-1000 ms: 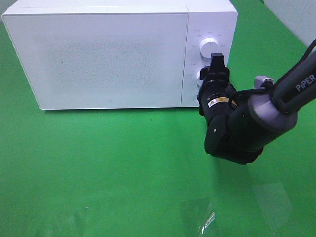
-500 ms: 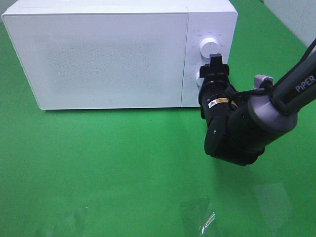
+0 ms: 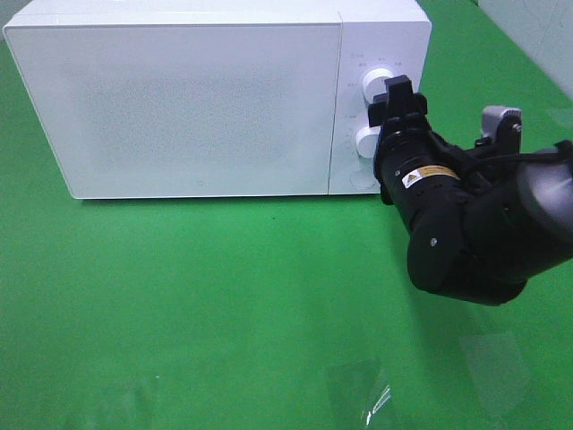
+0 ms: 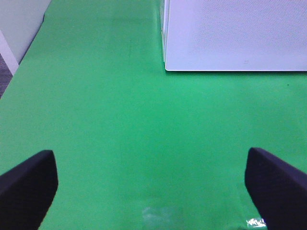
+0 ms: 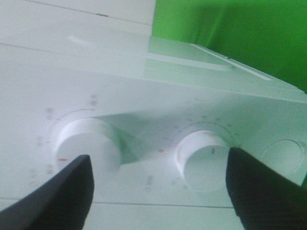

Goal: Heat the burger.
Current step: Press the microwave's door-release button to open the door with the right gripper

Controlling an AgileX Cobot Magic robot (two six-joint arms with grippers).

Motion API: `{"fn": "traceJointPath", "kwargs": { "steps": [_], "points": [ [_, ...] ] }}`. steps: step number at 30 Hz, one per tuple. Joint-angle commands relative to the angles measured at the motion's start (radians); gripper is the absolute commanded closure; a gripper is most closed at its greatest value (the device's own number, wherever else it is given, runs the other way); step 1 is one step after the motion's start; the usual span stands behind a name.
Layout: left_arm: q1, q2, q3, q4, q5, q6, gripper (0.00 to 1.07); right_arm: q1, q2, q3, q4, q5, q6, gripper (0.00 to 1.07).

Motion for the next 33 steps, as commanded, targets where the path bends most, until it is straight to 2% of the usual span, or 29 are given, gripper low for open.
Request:
{"fn": "traceJointPath", "kwargs": {
  "steps": [1,9,11,14,15,21,22,28,33],
  "points": [
    [0.000,-0.016,0.005,-0.002,-0.016,0.003,0.08,-0.001,-0.056,0.037,-0.034,-0.035,-0.047,0.34],
    [0.000,-0.016,0.005,-0.002,-0.016,0.003,0.08,-0.001,-0.189,0.130,-0.097,0.034,-0.200,0.34],
    [0.000,-0.016,0.005,-0.002,-0.016,0.003,0.08,-0.004,-0.263,0.146,-0.182,0.182,-0.390,0.34],
    [0.000,-0.016,0.005,-0.002,-0.016,0.003,0.08,-0.004,-0.296,0.146,-0.228,0.262,-0.492,0.34],
    [0.000,-0.016,0.005,-0.002,-0.016,0.003,0.08,-0.004,-0.331,0.146,-0.264,0.340,-0.598,0.34],
    [0.000,-0.016,0.005,-0.002,-0.016,0.003,0.08,-0.006,-0.403,0.146,-0.270,0.531,-0.806,0.34],
    [0.000,-0.016,0.005,-0.002,-0.016,0.003,0.08,-0.023,-0.443,0.146,-0.298,0.621,-0.880,0.34],
    [0.000,-0.016,0.005,-0.002,-0.016,0.003,0.08,-0.052,-0.536,0.142,-0.405,0.812,-0.968,0.34],
    [0.000,-0.016,0.005,-0.002,-0.016,0.003,0.08,-0.062,-0.642,0.108,-0.516,1.089,-1.000,0.34]
  ]
}}
